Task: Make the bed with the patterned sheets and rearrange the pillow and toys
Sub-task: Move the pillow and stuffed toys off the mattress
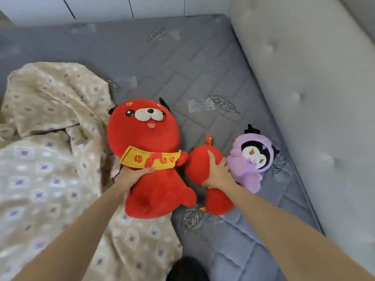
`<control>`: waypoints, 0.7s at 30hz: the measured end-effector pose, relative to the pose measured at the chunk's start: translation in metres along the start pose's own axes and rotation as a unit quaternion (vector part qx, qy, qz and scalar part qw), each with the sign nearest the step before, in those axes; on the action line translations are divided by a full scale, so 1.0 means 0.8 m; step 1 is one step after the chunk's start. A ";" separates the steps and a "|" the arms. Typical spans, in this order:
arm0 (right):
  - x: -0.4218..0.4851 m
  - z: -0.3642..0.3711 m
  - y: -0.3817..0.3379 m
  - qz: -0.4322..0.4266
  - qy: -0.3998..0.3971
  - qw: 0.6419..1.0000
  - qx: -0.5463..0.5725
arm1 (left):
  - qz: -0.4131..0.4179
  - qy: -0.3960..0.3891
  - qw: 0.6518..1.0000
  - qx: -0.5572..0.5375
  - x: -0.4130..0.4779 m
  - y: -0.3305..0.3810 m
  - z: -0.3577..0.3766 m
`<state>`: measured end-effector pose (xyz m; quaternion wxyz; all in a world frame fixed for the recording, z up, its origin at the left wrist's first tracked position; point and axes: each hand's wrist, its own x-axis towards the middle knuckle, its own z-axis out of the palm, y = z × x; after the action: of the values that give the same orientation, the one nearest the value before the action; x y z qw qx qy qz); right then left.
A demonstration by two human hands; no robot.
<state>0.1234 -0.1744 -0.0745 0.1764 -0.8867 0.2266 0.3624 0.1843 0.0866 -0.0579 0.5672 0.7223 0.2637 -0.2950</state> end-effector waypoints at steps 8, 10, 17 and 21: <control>0.030 0.024 0.018 -0.034 0.113 0.993 0.012 | -0.033 0.006 0.997 0.068 0.018 -0.051 0.007; 0.028 0.023 0.019 -0.027 0.112 0.992 0.051 | -0.031 0.006 0.997 0.069 0.018 -0.045 0.007; -0.002 0.000 -0.001 0.054 0.129 0.963 0.231 | -0.019 0.007 0.997 0.070 -0.012 -0.021 0.017; -0.036 -0.026 -0.002 0.037 0.154 0.945 0.287 | -0.010 -0.002 0.999 0.050 -0.042 0.002 0.004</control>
<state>0.1174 -0.1753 -0.0390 0.3731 -0.8345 0.3776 0.1477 0.1615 0.0814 -0.0331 0.5283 0.7463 0.2547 -0.3147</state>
